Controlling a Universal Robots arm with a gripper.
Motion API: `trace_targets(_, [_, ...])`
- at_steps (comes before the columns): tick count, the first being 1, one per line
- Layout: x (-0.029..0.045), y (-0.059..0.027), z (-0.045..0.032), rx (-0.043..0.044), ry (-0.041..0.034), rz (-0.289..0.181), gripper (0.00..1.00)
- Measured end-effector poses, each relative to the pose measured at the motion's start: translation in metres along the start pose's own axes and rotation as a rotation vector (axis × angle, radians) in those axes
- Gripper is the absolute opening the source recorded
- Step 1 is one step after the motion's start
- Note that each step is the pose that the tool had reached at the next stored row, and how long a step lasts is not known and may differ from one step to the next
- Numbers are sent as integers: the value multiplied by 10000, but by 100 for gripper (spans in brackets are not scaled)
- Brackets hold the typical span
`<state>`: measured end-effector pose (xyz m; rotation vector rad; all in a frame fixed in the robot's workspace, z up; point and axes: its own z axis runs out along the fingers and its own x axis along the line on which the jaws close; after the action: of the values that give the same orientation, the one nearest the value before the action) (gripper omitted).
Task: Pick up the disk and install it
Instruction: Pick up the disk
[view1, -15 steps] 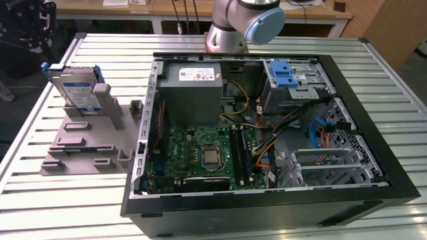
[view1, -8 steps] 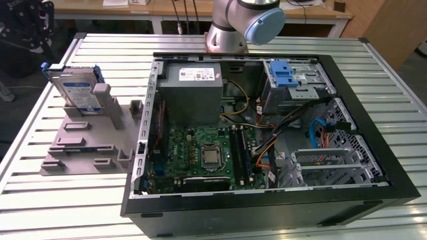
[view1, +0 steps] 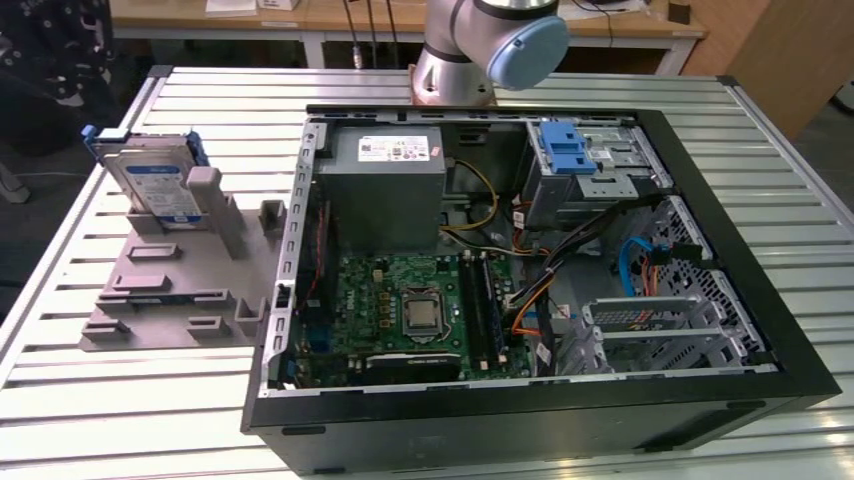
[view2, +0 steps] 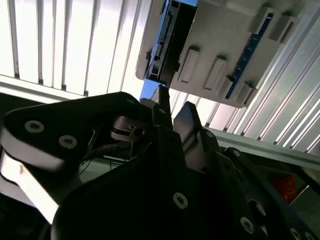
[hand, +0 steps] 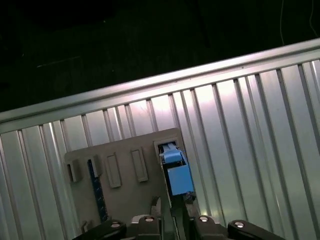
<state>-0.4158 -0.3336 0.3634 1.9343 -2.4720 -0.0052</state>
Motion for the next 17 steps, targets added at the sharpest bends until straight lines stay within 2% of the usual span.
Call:
trace_targets(1, [-4,3,6,0,0,-13,29])
trace_targets(2, [-5,4,11,0,1,-88,41])
trace_targets(3, [-5,3,16,-1,2,-245,41])
trace_targets(4, [-5,4,22,-1,3,-436,47])
trace_targets(6, [-5,5,40,-1,4,-778,47])
trace_targets(7, [-6,12,53,-1,5,-855,53])
trace_targets(12, [-10,75,137,4,5,-1006,53])
trace_targets(17, [-12,77,190,6,7,-1799,53])
